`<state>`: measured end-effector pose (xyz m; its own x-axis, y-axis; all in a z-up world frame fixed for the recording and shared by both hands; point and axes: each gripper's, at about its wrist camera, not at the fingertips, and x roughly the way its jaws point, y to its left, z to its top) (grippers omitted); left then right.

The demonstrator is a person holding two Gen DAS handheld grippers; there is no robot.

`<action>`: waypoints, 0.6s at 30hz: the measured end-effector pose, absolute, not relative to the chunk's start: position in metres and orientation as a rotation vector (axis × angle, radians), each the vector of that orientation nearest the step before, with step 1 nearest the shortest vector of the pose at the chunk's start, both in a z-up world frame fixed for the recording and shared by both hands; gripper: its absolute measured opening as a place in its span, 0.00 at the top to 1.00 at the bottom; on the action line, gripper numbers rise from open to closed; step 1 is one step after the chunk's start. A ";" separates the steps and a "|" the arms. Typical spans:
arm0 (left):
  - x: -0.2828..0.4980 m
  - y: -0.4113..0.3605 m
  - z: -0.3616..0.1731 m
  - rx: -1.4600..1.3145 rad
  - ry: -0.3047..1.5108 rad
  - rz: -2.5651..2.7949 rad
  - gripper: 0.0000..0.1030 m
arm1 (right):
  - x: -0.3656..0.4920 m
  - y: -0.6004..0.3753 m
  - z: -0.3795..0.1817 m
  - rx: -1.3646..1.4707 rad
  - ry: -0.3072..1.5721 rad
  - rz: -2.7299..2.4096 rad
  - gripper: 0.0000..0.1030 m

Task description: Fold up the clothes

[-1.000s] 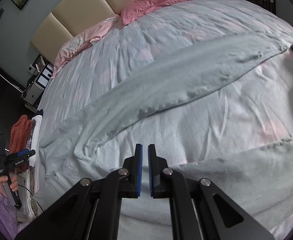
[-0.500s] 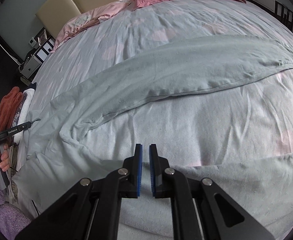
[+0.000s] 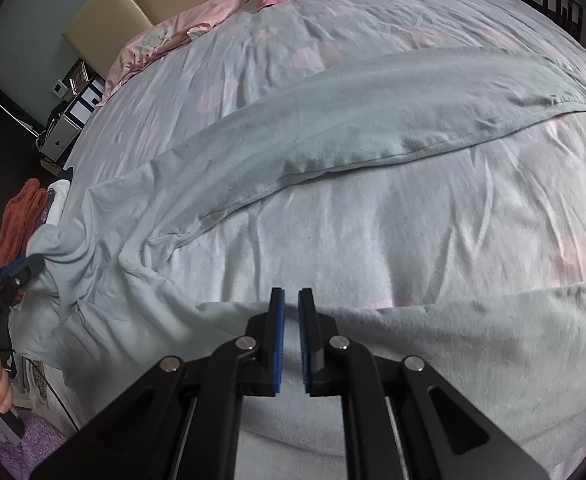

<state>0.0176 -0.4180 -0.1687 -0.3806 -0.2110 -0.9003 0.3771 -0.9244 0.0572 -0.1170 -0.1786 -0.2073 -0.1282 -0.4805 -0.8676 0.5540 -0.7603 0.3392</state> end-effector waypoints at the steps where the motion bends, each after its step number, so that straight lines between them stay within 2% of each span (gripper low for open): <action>1: 0.015 -0.411 -0.175 1.530 0.215 -2.342 0.86 | -0.117 -0.179 -0.207 1.462 0.085 -1.947 0.92; 5: 0.004 -0.383 -0.201 1.681 0.181 -2.346 0.81 | -0.115 -0.180 -0.207 1.458 0.095 -1.943 0.92; 9: 0.011 -0.386 -0.198 1.726 0.277 -2.357 0.72 | -0.115 -0.185 -0.210 1.464 0.121 -1.935 0.92; 10: 0.014 -0.387 -0.192 1.714 0.297 -2.377 0.69 | -0.115 -0.185 -0.210 1.466 0.122 -1.934 0.92; 12: 0.025 -0.388 -0.166 1.649 0.306 -2.454 0.56 | -0.116 -0.185 -0.211 1.471 0.122 -1.934 0.92; 18: 0.055 -0.404 -0.106 1.523 0.163 -2.517 0.55 | -0.119 -0.186 -0.214 1.486 0.111 -1.932 0.92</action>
